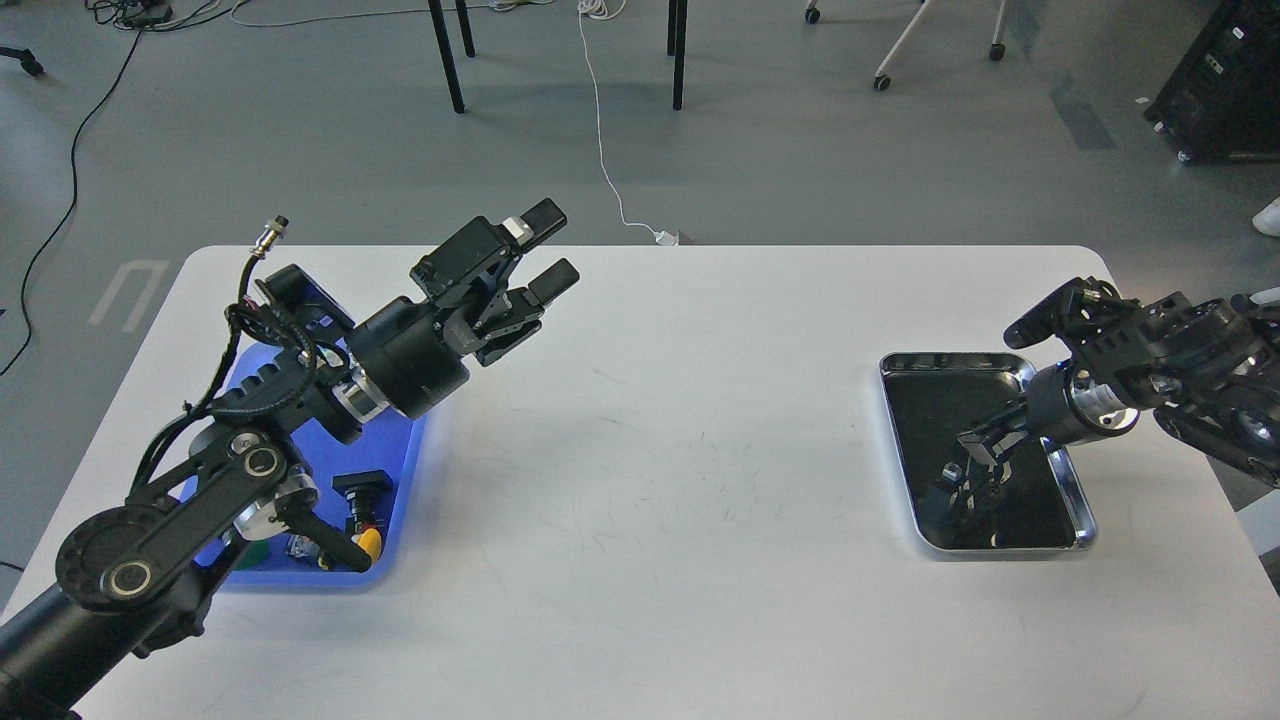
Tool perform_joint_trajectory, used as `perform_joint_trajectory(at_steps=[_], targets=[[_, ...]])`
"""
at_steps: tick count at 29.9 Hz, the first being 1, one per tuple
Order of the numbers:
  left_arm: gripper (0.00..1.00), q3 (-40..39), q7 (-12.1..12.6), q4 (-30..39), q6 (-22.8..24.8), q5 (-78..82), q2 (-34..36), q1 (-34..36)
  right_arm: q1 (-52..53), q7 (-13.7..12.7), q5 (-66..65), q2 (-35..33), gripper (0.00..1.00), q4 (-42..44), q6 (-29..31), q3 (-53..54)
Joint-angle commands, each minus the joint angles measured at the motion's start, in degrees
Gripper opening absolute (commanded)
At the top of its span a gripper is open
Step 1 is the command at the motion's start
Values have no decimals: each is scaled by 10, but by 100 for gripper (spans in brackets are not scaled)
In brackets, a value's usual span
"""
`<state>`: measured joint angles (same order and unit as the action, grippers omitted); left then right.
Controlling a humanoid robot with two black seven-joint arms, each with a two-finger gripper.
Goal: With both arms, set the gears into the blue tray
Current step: 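Close the right gripper on the small black gear in the metal tray, then carry the gear with the right gripper toward the table center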
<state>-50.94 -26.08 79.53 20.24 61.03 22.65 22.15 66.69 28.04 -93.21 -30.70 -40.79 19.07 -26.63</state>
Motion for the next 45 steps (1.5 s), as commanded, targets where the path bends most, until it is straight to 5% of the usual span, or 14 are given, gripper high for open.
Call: perform_joint_trajectory(at_steps=[1,16,27,33,42,45], targets=[[98,-1,0,0,1,0,-1,0,-2,0,0,-8,21,-1,-3,-1],[98,-2,0,0,1,1,-2,1,7,0,31,-21,18,-13,-11,5],[98,-17,0,0,4,-1,-3,3,161,0,98,-39,19,-150,5,-2],[98,-39,0,2,6,-31,11,3,221,0,165,91,19,-163,45,-70],[98,-67,-6,6,6,-48,39,-16,201,0,179,307,19,-60,25,-135],[98,-75,-6,15,6,-49,41,-26,183,0,203,307,19,-44,19,-146]])
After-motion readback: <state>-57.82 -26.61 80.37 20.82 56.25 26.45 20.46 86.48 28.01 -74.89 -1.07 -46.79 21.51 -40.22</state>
